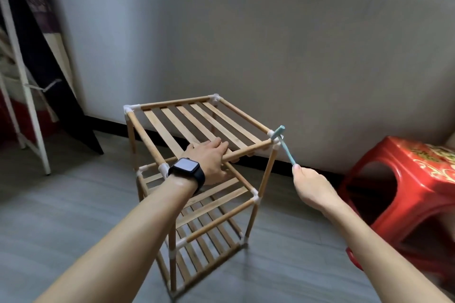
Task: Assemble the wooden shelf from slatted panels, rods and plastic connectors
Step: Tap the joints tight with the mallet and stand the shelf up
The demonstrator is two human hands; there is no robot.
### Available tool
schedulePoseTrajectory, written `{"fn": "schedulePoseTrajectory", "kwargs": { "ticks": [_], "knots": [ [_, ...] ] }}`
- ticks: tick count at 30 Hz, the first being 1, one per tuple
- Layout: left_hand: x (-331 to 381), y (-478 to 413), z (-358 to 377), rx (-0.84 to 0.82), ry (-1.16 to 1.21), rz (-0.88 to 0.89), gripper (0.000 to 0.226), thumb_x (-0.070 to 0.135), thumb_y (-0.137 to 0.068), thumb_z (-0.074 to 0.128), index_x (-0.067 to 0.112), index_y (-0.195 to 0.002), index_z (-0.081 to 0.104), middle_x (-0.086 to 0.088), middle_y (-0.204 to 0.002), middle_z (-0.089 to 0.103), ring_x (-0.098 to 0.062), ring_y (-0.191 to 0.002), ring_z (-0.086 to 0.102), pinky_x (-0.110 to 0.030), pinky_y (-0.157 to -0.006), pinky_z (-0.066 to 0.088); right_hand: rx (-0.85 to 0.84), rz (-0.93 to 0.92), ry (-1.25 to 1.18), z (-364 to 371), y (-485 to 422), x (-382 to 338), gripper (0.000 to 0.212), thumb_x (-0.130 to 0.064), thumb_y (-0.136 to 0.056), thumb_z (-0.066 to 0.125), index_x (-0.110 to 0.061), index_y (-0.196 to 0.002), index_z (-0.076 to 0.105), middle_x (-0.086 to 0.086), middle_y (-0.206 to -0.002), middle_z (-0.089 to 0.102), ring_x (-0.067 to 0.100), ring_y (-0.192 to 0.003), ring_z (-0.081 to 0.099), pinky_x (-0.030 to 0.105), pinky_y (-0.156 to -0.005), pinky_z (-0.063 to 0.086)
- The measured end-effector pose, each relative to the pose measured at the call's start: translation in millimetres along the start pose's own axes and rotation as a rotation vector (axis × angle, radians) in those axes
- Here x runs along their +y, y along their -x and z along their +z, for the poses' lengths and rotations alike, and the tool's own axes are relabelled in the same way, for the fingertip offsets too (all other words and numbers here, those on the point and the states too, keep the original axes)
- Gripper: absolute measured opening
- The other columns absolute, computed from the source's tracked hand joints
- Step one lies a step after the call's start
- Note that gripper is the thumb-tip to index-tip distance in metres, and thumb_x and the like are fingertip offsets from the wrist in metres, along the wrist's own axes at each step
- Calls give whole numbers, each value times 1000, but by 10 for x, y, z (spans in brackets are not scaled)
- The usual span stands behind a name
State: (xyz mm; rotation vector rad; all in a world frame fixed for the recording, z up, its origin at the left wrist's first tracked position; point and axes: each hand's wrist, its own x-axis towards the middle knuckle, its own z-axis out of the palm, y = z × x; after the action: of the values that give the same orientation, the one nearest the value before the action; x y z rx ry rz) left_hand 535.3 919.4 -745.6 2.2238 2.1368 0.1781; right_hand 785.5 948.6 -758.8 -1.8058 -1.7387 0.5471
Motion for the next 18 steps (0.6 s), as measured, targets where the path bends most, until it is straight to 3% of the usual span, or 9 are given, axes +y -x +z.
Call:
{"fn": "schedulePoseTrajectory", "kwargs": {
  "ticks": [4,5,8,9,12,13,16,18],
  "knots": [
    [-13,-16,18,-12,22,-12,80,49,-91,65,30,-156,23,4,-162,25,-21,-145,30,-45,-112,39,327,-129,-201,50,17,-60,40,-34,-109,26,-11,-86,49,7,-73,59,38,-80,55,39,-69,30],
    [-15,-17,15,-18,24,-13,81,48,-91,65,30,-157,22,4,-163,23,-21,-145,30,-44,-111,40,315,-115,-206,77,-31,-75,42,-36,-109,24,-10,-93,52,7,-76,61,38,-84,57,39,-70,32],
    [-21,-18,26,-20,13,-17,83,47,-91,65,30,-158,19,5,-165,18,-21,-147,27,-44,-111,40,43,103,-18,130,-258,-122,56,-40,-106,17,-9,-119,61,18,-116,66,40,-108,57,41,-83,39],
    [-24,-24,28,-25,16,-19,84,47,-91,65,30,-158,18,5,-165,17,-21,-148,26,-45,-112,40,48,112,-3,112,-313,-140,57,-39,-105,17,-8,-121,62,21,-122,64,40,-111,56,40,-83,39],
    [-40,-47,43,-31,21,-26,84,46,-91,66,31,-158,17,5,-165,16,-21,-148,26,-45,-111,41,246,-12,-143,63,-272,-234,51,-37,-107,22,-7,-108,62,25,-110,65,45,-109,56,40,-78,32],
    [-42,-54,46,-32,24,-26,84,46,-91,66,31,-158,18,5,-165,16,-21,-148,26,-45,-110,42,259,-48,-161,63,-253,-252,50,-37,-108,21,-7,-107,62,25,-107,65,46,-108,56,42,-80,34],
    [-24,-51,43,-28,21,-22,82,45,-91,67,30,-157,20,5,-164,20,-21,-145,31,-44,-106,45,69,51,25,164,-268,-173,57,-41,-105,17,-9,-119,63,24,-120,64,43,-111,56,43,-88,42],
    [-10,-42,40,-27,24,-18,80,44,-91,67,30,-156,22,5,-161,24,-21,-142,34,-43,-103,46,175,5,-66,174,-239,-123,53,-39,-107,20,-7,-111,62,27,-114,65,45,-107,57,41,-79,37]
  ]
}}
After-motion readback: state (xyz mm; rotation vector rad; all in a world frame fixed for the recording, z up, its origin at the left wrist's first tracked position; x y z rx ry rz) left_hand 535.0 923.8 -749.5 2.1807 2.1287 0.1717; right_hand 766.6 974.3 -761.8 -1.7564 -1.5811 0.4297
